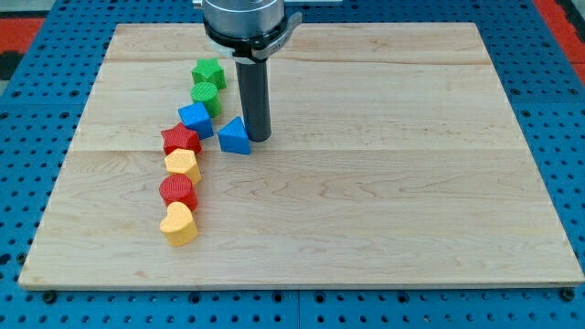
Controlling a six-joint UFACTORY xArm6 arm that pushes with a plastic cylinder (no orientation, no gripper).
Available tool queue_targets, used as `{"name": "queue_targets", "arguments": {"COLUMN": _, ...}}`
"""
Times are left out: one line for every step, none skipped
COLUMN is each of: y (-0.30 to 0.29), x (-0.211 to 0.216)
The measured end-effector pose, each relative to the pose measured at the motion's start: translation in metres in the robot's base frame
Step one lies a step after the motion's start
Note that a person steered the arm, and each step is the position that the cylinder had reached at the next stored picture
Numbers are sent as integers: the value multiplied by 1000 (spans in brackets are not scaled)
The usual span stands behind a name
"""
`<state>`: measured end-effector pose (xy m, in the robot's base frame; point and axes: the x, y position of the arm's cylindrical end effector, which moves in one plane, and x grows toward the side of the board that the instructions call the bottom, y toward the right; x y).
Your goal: Move the yellow heart towards yellow hexagon
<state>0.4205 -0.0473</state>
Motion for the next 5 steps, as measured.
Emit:
{"name": "queue_targets", "arguments": {"y": 3, "x": 15}}
{"name": "queue_targets", "arguments": {"y": 0, "x": 19}}
{"name": "queue_targets", "arguments": {"y": 6, "x": 22}}
{"name": "queue_targets", "arguments": {"y": 34, "x": 98}}
{"name": "queue_targets", "arguments": {"y": 26, "x": 187}}
